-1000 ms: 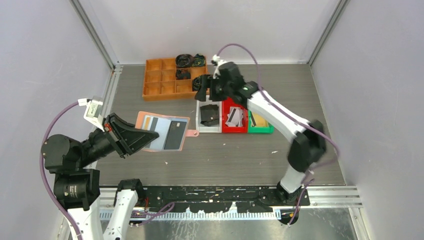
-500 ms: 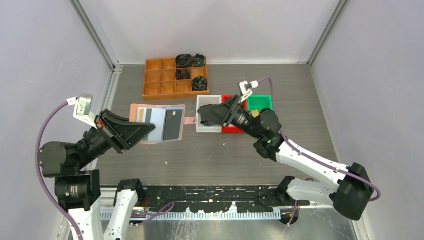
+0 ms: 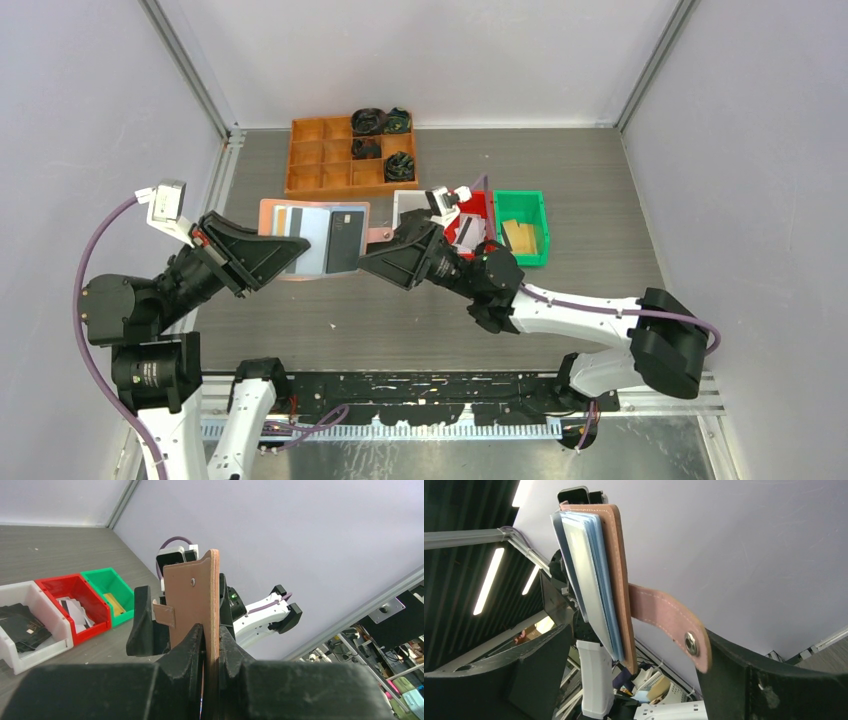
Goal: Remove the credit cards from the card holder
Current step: Remove the credit card from the card holder.
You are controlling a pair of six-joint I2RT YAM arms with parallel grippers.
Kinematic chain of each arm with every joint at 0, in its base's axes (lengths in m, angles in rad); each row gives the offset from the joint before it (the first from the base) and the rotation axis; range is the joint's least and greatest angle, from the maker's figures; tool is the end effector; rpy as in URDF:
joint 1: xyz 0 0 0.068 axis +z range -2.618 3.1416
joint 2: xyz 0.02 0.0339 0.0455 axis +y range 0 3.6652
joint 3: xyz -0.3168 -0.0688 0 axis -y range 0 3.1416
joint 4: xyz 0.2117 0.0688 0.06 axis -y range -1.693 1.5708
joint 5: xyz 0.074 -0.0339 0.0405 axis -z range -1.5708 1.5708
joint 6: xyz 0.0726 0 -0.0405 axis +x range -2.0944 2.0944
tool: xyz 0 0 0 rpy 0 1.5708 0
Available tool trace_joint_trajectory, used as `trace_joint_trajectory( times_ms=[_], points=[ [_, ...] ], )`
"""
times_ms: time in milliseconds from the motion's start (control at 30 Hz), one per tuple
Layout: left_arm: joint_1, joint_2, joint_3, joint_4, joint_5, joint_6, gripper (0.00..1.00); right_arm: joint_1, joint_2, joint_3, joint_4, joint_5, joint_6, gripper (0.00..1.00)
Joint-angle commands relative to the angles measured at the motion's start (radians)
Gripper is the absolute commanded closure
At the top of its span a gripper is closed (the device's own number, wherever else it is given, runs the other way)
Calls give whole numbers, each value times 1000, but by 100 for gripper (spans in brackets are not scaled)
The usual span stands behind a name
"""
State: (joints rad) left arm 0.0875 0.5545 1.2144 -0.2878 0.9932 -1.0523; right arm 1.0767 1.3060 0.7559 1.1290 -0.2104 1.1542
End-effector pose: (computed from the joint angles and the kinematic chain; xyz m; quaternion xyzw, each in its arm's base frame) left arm -0.0076 -0.0617 0.4988 0.0636 0.6298 -0.5749 0.5184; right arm 0.1148 0.2452 0.4391 -0.0740 0.4765 0.8075 0.3398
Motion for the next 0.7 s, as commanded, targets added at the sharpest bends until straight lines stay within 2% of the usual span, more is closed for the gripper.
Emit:
trace_joint_trajectory(
  times_ms=[0, 67, 167, 233, 300, 333, 367, 400, 433, 500, 600, 667],
  points=[
    [3, 0, 2, 66, -20, -11, 100, 13, 12, 85, 149, 13, -12, 15],
    [4, -5, -5, 56, -19, -4, 100, 14, 11, 89, 156, 29, -7, 30],
    [4, -19, -20, 31, -23, 17, 100, 14, -3, 99, 134, 17, -6, 68],
    [4, -27, -28, 5, -31, 36, 100, 14, -23, 114, 74, -5, -15, 82],
    [4, -33, -35, -18, -30, 60, 99, 13, -52, 126, -3, -30, -39, 90],
    [4, -37, -38, -37, -30, 77, 92, 13, -70, 132, -50, -45, -60, 93],
    [4, -38, -37, -59, -30, 102, 79, 11, -94, 139, -119, -61, -90, 95],
    [4, -40, -31, -93, -29, 142, 61, 8, -134, 153, -204, -80, -132, 97],
    [4, -40, -18, -137, -30, 189, 47, 4, -167, 173, -330, -98, -180, 99],
    [4, -38, 21, -272, -48, 315, 29, -1, -220, 278, -646, -148, -363, 99],
    [4, -21, 89, -407, -82, 477, 24, -3, -221, 462, -1147, -227, -593, 99],
    [4, -2, 135, -455, -79, 550, 24, -3, -184, 581, -1411, -263, -704, 99]
  ],
)
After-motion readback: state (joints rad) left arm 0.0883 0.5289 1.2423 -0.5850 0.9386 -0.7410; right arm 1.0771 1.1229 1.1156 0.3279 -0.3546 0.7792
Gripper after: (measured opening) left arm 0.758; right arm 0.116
